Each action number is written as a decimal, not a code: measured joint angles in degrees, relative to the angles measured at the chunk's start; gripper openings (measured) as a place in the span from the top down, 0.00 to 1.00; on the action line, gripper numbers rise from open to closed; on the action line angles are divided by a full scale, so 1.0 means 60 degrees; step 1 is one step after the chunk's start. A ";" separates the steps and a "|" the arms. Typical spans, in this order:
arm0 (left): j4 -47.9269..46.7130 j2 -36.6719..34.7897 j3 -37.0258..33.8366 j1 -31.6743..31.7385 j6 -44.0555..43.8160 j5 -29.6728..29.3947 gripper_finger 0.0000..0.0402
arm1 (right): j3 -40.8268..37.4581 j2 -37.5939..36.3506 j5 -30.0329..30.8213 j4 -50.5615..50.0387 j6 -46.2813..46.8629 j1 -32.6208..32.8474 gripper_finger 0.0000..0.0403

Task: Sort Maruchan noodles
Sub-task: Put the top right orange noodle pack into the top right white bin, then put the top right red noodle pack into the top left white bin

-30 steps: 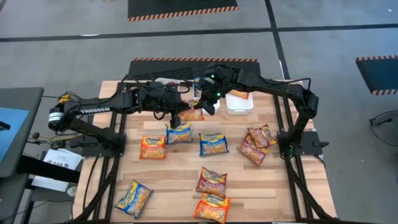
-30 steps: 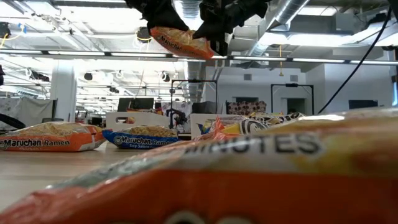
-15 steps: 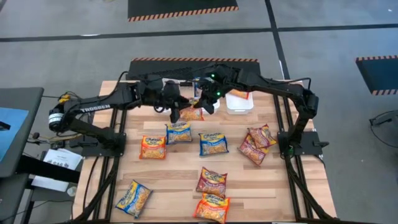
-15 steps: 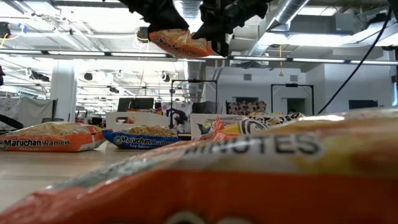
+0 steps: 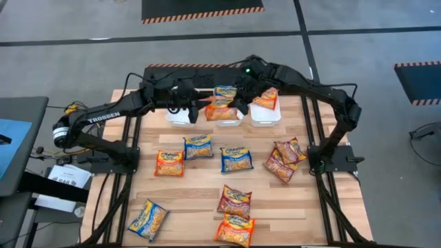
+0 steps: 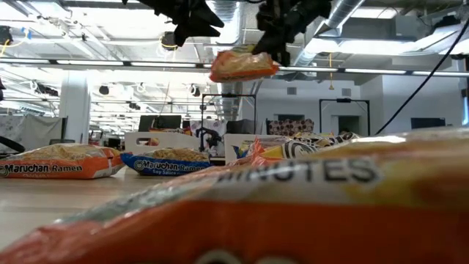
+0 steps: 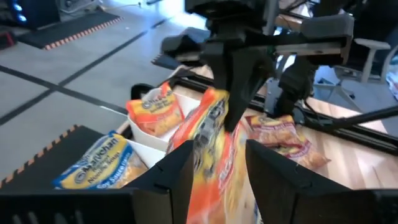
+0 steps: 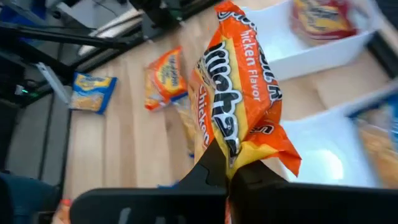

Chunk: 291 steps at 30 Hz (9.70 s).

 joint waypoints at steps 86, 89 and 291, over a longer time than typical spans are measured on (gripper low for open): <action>-0.1414 -0.1672 0.0294 0.1357 0.0353 -0.0777 0.67 | -0.1940 -0.1066 0.3157 -0.6442 -0.1198 -0.2563 0.43; -0.1593 -0.1925 0.0294 0.1359 0.0477 -0.0949 0.67 | -0.2245 -0.1615 0.3131 -0.6513 -0.0302 -0.1983 0.43; 0.1303 0.1166 0.0218 0.0733 -1.2298 0.3083 0.54 | 0.0259 -0.2024 0.8835 -0.1367 -0.4644 0.3959 0.99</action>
